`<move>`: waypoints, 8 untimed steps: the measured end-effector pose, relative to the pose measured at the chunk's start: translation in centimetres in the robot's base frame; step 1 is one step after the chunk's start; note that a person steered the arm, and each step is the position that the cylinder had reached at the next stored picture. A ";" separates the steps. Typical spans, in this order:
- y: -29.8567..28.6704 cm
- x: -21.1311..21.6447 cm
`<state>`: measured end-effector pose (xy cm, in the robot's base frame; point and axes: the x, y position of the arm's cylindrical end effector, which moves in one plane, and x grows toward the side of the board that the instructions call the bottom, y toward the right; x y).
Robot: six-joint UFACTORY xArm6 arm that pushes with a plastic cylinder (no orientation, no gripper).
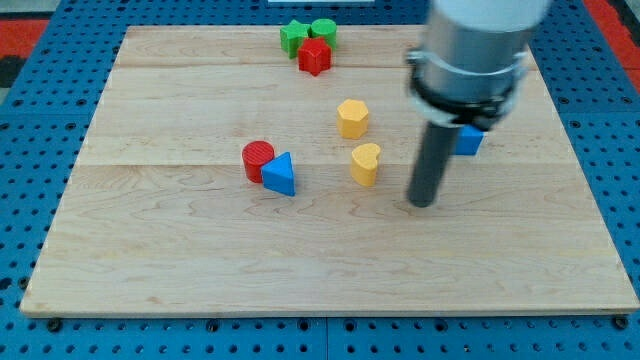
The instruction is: Push yellow blocks blue triangle and red cylinder into the blue cube
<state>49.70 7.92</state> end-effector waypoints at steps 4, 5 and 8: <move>-17.1 -2.3; -13.5 -3.6; -3.4 -3.7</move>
<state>46.03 4.50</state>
